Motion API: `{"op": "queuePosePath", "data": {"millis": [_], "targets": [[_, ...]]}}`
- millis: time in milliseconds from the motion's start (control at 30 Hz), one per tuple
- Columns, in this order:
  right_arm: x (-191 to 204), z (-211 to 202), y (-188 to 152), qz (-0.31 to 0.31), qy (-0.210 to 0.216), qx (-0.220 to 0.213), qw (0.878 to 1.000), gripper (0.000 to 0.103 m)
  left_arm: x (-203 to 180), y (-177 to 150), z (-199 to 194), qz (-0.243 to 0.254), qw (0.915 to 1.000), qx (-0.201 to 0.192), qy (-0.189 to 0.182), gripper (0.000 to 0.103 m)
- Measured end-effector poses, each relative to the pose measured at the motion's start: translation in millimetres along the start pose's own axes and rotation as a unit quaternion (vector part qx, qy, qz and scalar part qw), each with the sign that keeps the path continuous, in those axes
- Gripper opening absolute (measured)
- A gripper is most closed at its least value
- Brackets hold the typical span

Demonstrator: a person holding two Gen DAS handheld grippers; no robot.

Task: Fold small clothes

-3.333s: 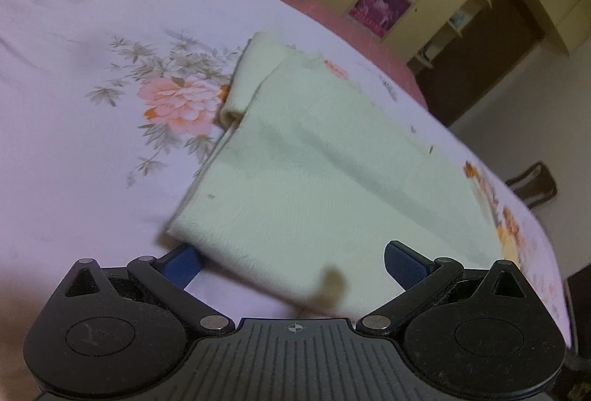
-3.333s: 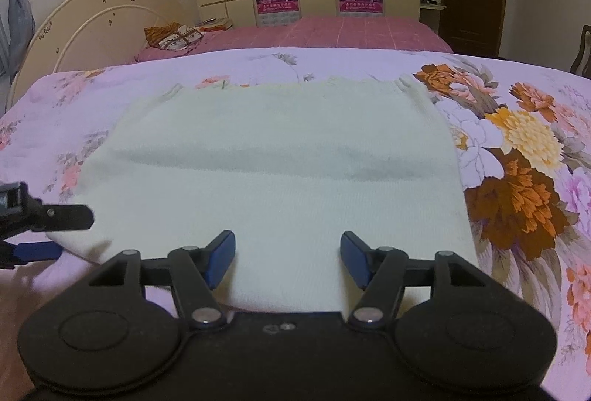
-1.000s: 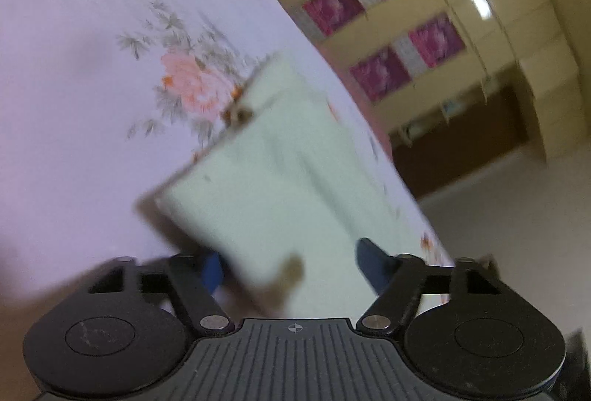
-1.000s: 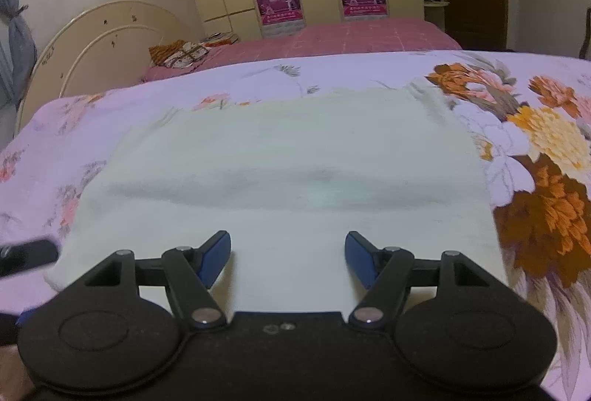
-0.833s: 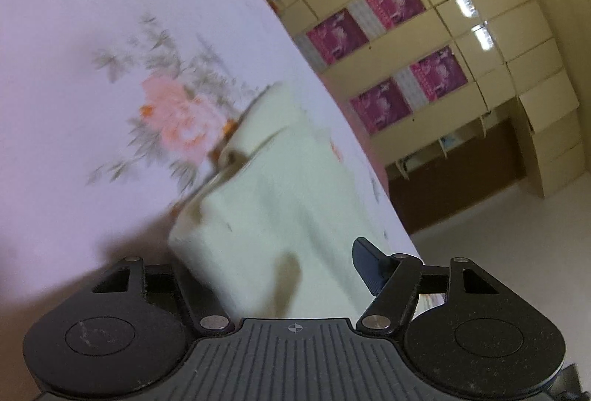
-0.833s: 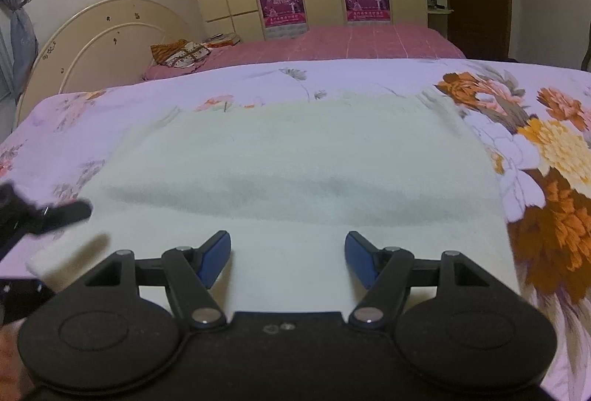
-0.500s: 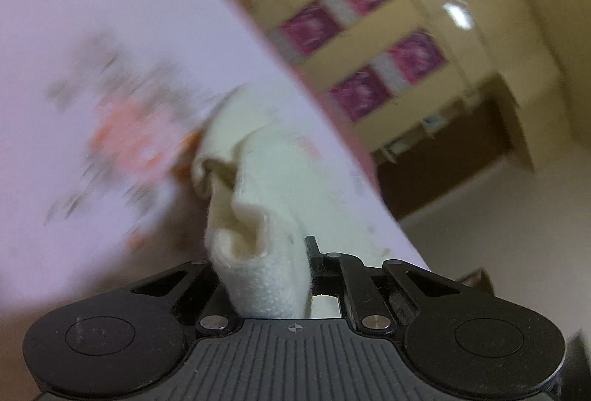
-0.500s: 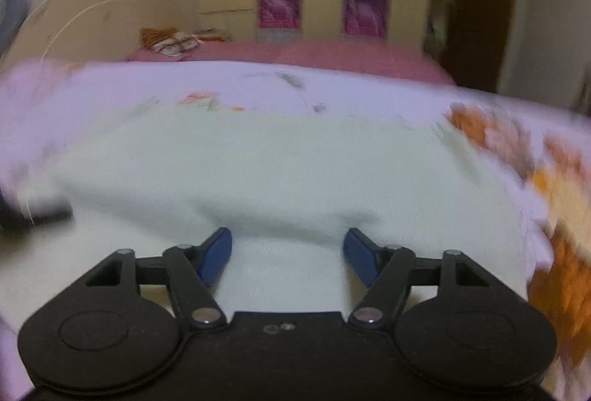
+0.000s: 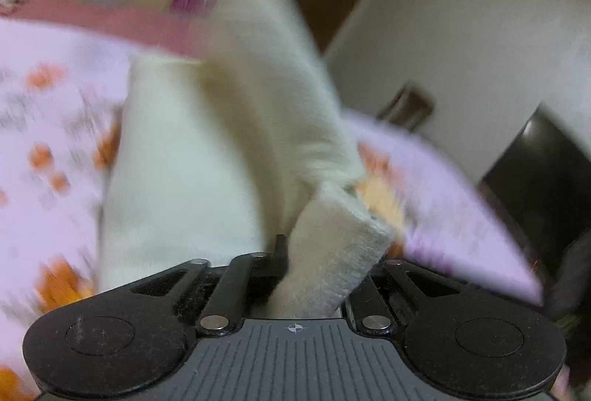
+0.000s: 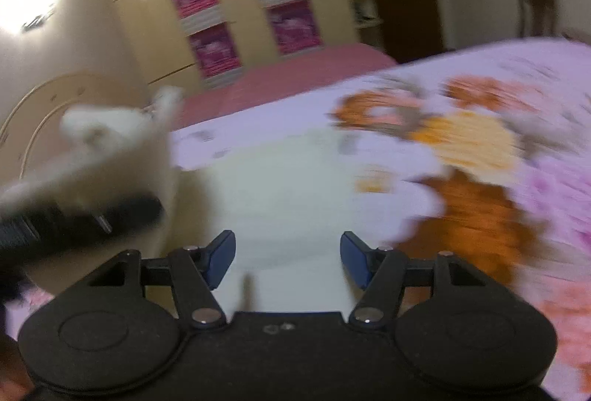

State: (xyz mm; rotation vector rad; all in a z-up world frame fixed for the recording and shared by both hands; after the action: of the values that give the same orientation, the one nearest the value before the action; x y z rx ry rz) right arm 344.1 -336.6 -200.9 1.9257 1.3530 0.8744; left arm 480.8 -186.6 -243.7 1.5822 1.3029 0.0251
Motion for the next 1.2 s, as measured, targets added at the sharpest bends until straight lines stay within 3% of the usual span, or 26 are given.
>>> {"op": "queuePosePath", "data": {"millis": [33, 67, 133, 167, 200, 333, 500, 633, 800, 867, 933, 1067, 1200], "targets": [[-11, -3, 0, 0.008, -0.003, 0.003, 1.0, 0.064, -2, -5, 4, 0.0, 0.9999, 0.01, 0.007, 0.009], [-20, -6, -1, 0.015, -0.003, 0.006, 1.0, 0.064, -4, -6, 2, 0.005, 0.9999, 0.006, 0.012, 0.017], [-32, -13, -2, 0.032, 0.006, 0.01, 0.999, 0.064, -15, -4, -6, 0.01, 0.9999, 0.002, 0.009, 0.057], [-35, -16, -2, 0.041, 0.013, 0.01, 0.999, 0.065, -23, -5, -14, 0.01, 0.9999, 0.002, 0.004, 0.083], [-35, -18, -1, 0.046, 0.019, 0.01, 0.999, 0.065, -31, -7, -26, 0.01, 0.9999, -0.004, 0.004, 0.092], [-26, -25, 5, 0.063, 0.057, 0.012, 0.996, 0.066, -39, -13, -78, 0.003, 0.9996, -0.026, -0.006, 0.092], [-2, -15, 2, 0.05, 0.09, 0.047, 0.994, 0.067, 16, -6, -106, -0.026, 0.9942, -0.056, 0.088, 0.091], [9, 11, -2, 0.054, 0.086, 0.07, 0.992, 0.067, 42, -17, -101, -0.033, 0.9917, -0.037, 0.118, 0.092], [20, 39, 10, 0.047, 0.087, 0.061, 0.993, 0.049, 41, -31, -76, -0.019, 0.9924, -0.021, 0.12, 0.092], [24, 48, 11, 0.03, 0.089, 0.072, 0.993, 0.028, 38, -30, -69, -0.018, 0.993, -0.02, 0.115, 0.092], [29, 43, 17, 0.008, 0.101, 0.069, 0.992, 0.017, 35, -28, -70, -0.023, 0.9935, -0.023, 0.109, 0.092], [24, 22, 33, -0.046, 0.082, 0.029, 0.995, 0.016, 31, -27, -71, -0.033, 0.9943, -0.029, 0.097, 0.092], [1, 33, 21, -0.054, 0.044, 0.056, 0.996, 0.016, 34, -35, -62, -0.035, 0.994, -0.018, 0.102, 0.092]]}}
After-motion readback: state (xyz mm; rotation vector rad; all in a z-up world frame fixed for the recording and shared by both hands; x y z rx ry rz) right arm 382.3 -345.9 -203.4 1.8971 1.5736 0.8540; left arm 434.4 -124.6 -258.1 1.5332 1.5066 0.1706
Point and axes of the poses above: each gripper's, at about its wrist camera, not at the fingertips, and z roughly the way its jaws point, x to its left, y to its top, the point moved 6 cm from there along z, roughly the way its jaws point, and after that the axes turned 8 degrees about -y, right-handed, at the moved point
